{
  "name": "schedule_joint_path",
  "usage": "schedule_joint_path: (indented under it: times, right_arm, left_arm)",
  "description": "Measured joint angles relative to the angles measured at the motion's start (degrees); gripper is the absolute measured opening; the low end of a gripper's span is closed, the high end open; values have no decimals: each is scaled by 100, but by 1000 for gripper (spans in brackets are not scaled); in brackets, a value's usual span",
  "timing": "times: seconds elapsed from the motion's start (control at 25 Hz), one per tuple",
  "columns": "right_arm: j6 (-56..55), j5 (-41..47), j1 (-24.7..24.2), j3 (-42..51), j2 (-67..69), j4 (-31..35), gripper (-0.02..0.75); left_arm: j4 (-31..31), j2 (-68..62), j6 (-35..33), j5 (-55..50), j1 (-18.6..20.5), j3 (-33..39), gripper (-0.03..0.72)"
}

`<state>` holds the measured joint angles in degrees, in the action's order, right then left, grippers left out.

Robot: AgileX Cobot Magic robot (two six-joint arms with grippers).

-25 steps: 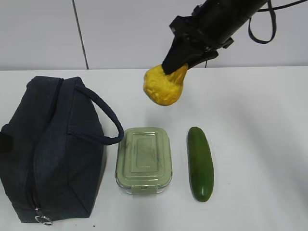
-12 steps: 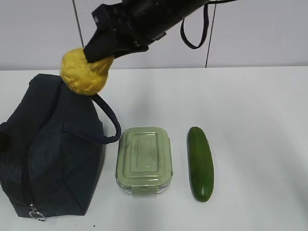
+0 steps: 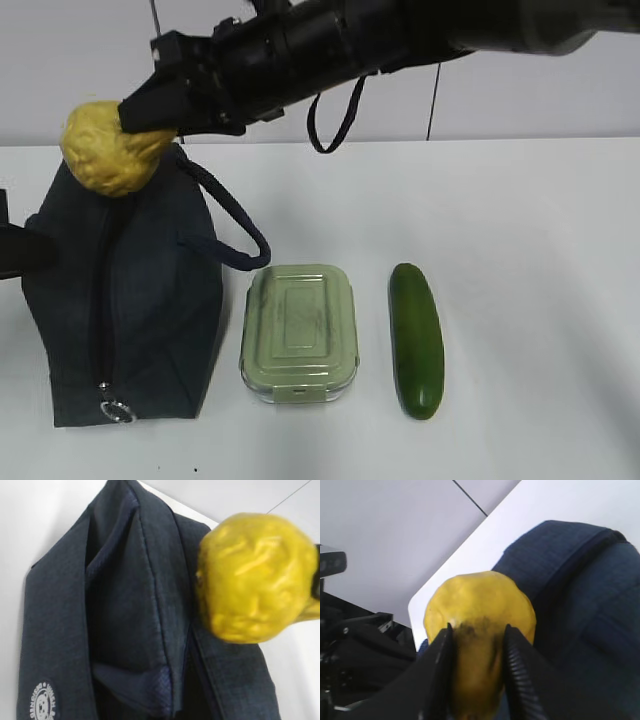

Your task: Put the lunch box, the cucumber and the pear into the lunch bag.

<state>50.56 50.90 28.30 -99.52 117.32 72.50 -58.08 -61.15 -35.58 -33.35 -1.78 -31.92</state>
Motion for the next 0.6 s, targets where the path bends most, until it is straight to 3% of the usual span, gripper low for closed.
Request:
schedule_joint_path:
  times: [0.28,0.6]
  right_arm:
    - [377,-711,0,0,464,-47,251]
    - [397,-1199,4,0,519,-1308,253]
  left_arm:
    - [-1428,-681,-1244,-107,0,0,-13]
    - [-2987,-931,-2362,-469,0,0,-13]
